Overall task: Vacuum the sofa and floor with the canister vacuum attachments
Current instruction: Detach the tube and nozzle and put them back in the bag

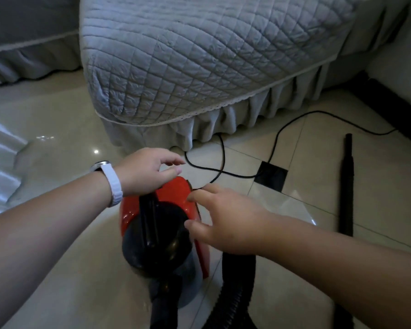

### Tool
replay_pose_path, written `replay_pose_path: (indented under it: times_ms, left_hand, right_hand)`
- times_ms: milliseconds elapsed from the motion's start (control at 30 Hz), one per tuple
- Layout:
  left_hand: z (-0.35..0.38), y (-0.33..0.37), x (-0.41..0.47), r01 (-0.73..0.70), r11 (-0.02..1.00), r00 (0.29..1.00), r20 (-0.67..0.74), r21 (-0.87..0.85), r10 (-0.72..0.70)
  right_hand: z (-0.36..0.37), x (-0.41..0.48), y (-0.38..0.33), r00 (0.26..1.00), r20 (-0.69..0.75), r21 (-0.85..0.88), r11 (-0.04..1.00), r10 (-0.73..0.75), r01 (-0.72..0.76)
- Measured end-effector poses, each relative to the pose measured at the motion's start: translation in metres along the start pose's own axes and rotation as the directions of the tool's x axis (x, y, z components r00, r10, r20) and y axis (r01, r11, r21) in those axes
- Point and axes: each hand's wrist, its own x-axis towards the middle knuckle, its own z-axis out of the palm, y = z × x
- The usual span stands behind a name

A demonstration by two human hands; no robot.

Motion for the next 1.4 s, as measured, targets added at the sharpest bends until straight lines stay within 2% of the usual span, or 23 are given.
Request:
replay_pose_path:
  times_ms: [200,367,533,700,967,1167,1300,1400]
  left_hand:
    - [0.013,0.069,0.02,-0.216,0.965,0.973,0.119,0.148,0.2]
    - [0.038,0.124,0.032,-0.452,0.839,0.892,0.147,0.302,0.427]
    - [0.068,0.184,0.045,-0.531,0.739,0.845,0.326,0.415,0.424]
    - [0.106,0.237,0.06,-0.588,0.688,0.803,0.411,0.426,0.432]
    - [0.185,0.286,0.081,-0.603,0.699,0.776,0.487,0.385,0.401]
    - [0.244,0.282,0.069,-0.476,0.845,0.806,0.508,0.246,0.306]
    - [0.273,0.273,0.056,-0.358,0.923,0.814,0.532,0.143,0.233]
    - [0.286,0.27,0.052,-0.294,0.951,0.812,0.55,0.096,0.196]
  right_hand:
    - [-0.027,-0.055,0.068,0.988,-0.053,-0.112,0.982,0.145,-0.15]
    - [-0.037,-0.105,0.129,0.964,-0.053,-0.257,0.93,0.259,-0.264]
    - [-0.03,-0.147,0.19,0.945,-0.065,-0.317,0.892,0.32,-0.324]
    - [-0.011,-0.18,0.244,0.935,-0.024,-0.345,0.875,0.354,-0.34]
    - [0.016,-0.208,0.306,0.918,0.089,-0.371,0.868,0.387,-0.33]
    - [0.052,-0.201,0.344,0.915,0.122,-0.274,0.899,0.385,-0.341]
    - [0.083,-0.19,0.36,0.935,0.189,-0.307,0.923,0.299,-0.233]
    - [0.097,-0.183,0.369,0.962,0.203,-0.436,0.897,0.182,-0.077]
